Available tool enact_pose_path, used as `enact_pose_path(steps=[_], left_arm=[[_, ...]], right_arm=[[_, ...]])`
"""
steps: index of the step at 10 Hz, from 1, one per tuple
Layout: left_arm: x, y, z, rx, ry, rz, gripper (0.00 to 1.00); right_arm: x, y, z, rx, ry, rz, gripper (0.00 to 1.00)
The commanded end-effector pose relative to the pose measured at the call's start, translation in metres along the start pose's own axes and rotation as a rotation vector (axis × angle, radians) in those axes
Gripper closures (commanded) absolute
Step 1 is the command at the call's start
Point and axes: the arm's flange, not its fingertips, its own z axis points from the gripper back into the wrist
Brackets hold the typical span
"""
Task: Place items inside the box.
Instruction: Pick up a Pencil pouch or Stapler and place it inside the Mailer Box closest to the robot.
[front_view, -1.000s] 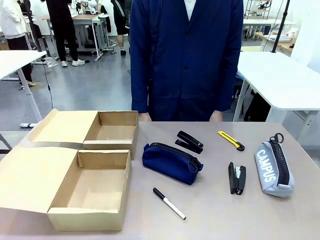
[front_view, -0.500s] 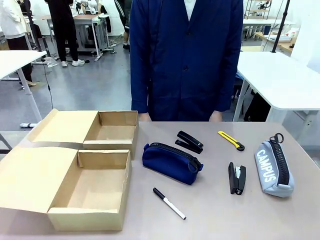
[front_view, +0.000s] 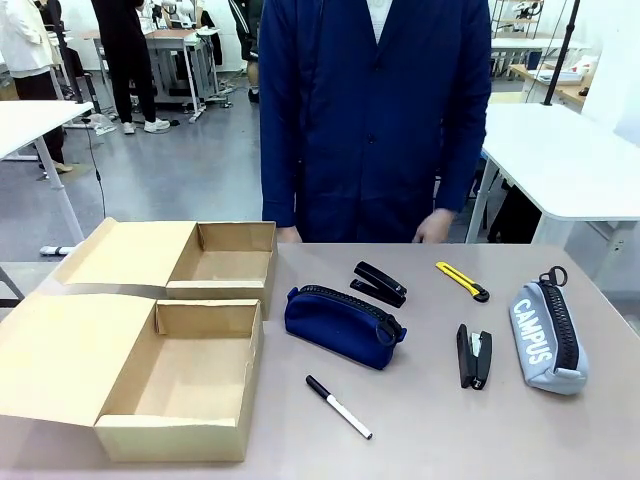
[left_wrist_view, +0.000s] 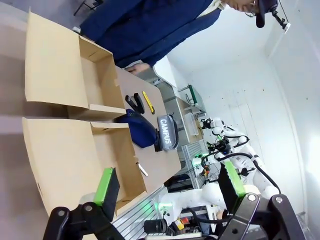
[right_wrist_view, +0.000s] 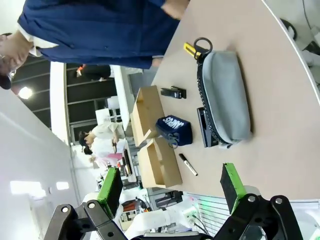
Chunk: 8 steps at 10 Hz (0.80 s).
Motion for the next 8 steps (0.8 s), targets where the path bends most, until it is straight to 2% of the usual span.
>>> enact_pose_path(steps=[1,2,3,4,5,7,8], left_arm=[[0.004,-0.001,-0.002,-0.016,-0.009,-0.022,0.0],[0.004,-0.001,-0.002,-0.016,-0.009,-0.022,0.0],[0.004,-0.001,-0.002,-0.016,-0.009,-0.022,0.0],[0.004,-0.001,-0.002,-0.016,-0.009,-0.022,0.0],[0.004,-0.001,-0.002,-0.016,-0.009,-0.022,0.0],[0.004,-0.001,-0.002,-0.016,-0.009,-0.022,0.0],[0.004,-0.001,-0.002,-0.016,-0.009,-0.022,0.0]], right_arm=[[0.001,0.001,-0.002,0.0,0.003,0.003,0.0],[-0.005,0.022,-0.028,-0.111,-0.032,0.108,0.0],[-0.013,0.047,-0.06,-0.316,-0.05,0.204,0.0],[-0.022,0.07,-0.091,-0.469,0.001,0.336,0.0],[-0.021,0.077,-0.097,-0.485,0.058,0.335,0.0],[-0.003,0.048,-0.061,-0.469,0.018,0.2,0.0],[-0.003,0.03,-0.035,-0.403,0.016,0.175,0.0]])
